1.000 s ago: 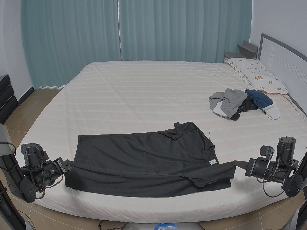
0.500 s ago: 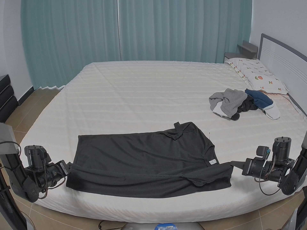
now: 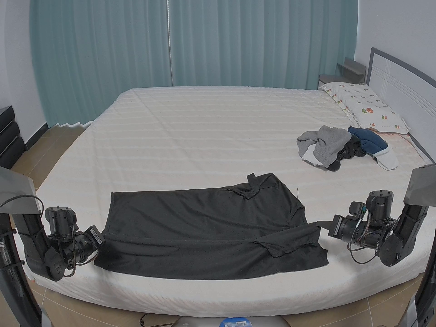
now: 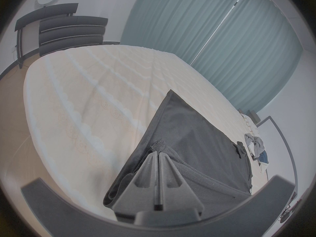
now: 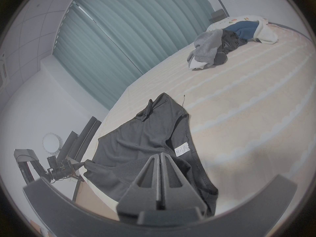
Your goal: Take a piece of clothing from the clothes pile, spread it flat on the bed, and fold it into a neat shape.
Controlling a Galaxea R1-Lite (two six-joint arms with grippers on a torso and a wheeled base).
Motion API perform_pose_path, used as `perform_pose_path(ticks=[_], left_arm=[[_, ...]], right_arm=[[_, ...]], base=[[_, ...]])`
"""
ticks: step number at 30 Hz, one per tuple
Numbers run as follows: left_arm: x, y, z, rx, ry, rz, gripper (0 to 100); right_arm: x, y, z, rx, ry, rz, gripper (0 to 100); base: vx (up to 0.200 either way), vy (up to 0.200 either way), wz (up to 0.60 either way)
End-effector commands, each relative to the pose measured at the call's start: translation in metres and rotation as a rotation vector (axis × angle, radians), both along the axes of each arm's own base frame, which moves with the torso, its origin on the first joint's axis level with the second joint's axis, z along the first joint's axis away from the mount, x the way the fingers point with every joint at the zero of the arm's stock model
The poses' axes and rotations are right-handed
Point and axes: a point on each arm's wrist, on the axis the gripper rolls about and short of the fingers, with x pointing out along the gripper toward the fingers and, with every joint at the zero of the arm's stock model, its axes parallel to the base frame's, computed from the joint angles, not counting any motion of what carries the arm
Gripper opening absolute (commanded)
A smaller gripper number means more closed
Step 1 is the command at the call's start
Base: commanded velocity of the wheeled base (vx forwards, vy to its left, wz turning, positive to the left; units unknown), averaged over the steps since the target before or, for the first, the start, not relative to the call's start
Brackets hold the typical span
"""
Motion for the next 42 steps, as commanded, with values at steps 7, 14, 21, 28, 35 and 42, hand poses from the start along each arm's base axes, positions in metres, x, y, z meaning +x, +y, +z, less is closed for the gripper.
perform_pose_path(ticks=[7, 14, 21, 28, 35, 42], left_arm=[[0.014, 0.004, -0.017, -0.047, 0.018, 0.048, 0], [0.017, 0.004, -0.026, -0.060, 0.010, 0.053, 0], [0.017, 0.004, -0.028, -0.065, 0.012, 0.051, 0], [0.017, 0.004, -0.026, -0.088, 0.003, 0.066, 100], [0.011, 0.006, -0.006, -0.101, -0.074, 0.091, 100], [-0.002, 0.004, 0.014, -0.133, -0.133, 0.100, 100]], right_arm=[[0.024, 0.008, -0.028, 0.055, 0.054, -0.021, 0], [0.031, 0.011, -0.033, 0.087, 0.067, -0.039, 0], [0.035, 0.012, -0.041, 0.086, 0.078, -0.037, 100], [0.032, 0.013, -0.034, 0.100, 0.067, -0.044, 100], [-0.008, 0.038, 0.016, 0.188, 0.044, -0.013, 100], [-0.026, 0.065, 0.016, 0.236, 0.114, 0.050, 100]], base=[[0.000, 0.000, 0.00], [0.000, 0.000, 0.00], [0.000, 0.000, 0.00], [0.000, 0.000, 0.00], [0.000, 0.000, 0.00], [0.000, 0.000, 0.00]])
